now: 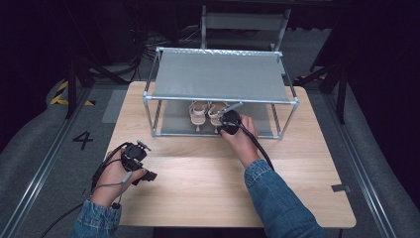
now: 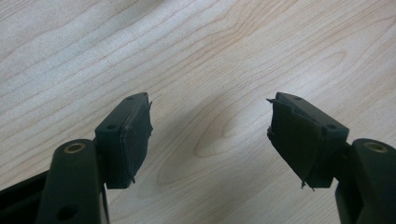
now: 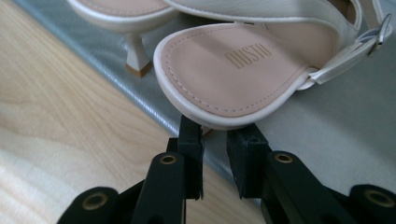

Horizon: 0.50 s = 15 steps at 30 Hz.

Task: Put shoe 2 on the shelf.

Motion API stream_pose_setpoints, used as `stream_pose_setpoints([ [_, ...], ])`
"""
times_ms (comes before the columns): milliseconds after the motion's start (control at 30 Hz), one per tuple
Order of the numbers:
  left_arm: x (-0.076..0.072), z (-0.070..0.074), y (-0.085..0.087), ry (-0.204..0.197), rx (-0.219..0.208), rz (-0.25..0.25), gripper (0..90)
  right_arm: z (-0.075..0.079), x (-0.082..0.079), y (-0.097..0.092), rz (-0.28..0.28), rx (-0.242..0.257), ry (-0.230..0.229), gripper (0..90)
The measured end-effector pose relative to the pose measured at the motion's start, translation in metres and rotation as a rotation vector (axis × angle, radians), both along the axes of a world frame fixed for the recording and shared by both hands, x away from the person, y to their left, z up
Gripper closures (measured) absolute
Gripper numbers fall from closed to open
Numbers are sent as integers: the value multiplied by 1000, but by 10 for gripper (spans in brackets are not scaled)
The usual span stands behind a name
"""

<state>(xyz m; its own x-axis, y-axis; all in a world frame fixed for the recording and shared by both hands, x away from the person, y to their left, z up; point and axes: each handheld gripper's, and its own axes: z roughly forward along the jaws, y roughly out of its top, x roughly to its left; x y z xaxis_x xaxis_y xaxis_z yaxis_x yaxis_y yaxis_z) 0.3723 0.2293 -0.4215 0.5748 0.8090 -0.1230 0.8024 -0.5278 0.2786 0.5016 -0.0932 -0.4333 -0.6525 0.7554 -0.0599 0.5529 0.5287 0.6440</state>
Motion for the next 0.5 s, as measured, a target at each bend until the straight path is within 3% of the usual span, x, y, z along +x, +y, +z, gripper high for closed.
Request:
stream_pose_setpoints([
  [133, 0, -1, -1, 7, -8, 6, 298, -3, 3, 5, -11, 3, -18, 764],
  [500, 3, -2, -1, 8, -9, 0, 298, -13, 12, 6, -34, 42, -8, 710],
])
